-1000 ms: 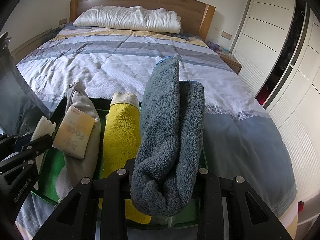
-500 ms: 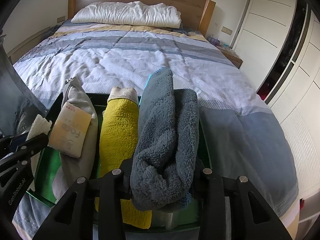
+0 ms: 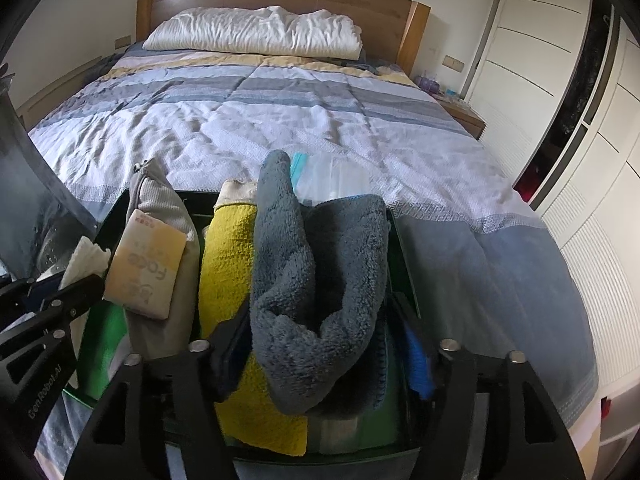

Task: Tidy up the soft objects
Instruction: 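Lower the grey fleece towel into the tray beside the yellow towel with the right tool, then open the right tool to release the fleece towel while the left tool lowers the wipe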

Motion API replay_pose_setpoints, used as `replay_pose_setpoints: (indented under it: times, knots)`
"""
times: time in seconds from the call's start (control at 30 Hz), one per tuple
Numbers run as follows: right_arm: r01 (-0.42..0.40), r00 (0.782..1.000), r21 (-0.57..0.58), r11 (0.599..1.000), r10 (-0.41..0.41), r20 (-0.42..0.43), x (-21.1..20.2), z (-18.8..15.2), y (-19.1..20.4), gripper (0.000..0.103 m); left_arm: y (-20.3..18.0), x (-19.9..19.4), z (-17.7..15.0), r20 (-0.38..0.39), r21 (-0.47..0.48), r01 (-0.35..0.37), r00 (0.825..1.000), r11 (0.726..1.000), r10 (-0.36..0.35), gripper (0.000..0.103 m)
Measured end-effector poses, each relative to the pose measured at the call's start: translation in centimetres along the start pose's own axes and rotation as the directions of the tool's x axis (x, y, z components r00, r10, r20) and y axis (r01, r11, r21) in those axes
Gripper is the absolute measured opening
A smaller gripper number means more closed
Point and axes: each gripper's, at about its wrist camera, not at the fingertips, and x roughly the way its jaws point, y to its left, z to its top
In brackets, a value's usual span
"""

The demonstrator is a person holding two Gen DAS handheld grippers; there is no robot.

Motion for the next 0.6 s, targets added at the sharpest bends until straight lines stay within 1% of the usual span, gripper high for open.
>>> replay_pose_setpoints:
  times: [0.23,0.37,0.6]
  knots:
    - [-0.008,1.000,0.005,1.000,0.008,0.020,-0.7,0.0,0.1,0.077,-0.1,0.0,0.0,0.000,-0.005,0.003,1.000,1.000,-0.003,0.011]
    - [-0.019,0.999,0.000,1.000,0.019,0.033,-1.1,0.0,0.4,0.081,0.0,-0.1,0.0,0.000,-0.004,0.004,1.000,1.000,-0.004,0.011]
    - [-0.018,0.999,0.014,1.000,0.018,0.044,-1.8,0.0,0.2,0.082,0.0,-0.1,0.0,0.003,-0.006,0.004,1.000,1.000,-0.004,0.011]
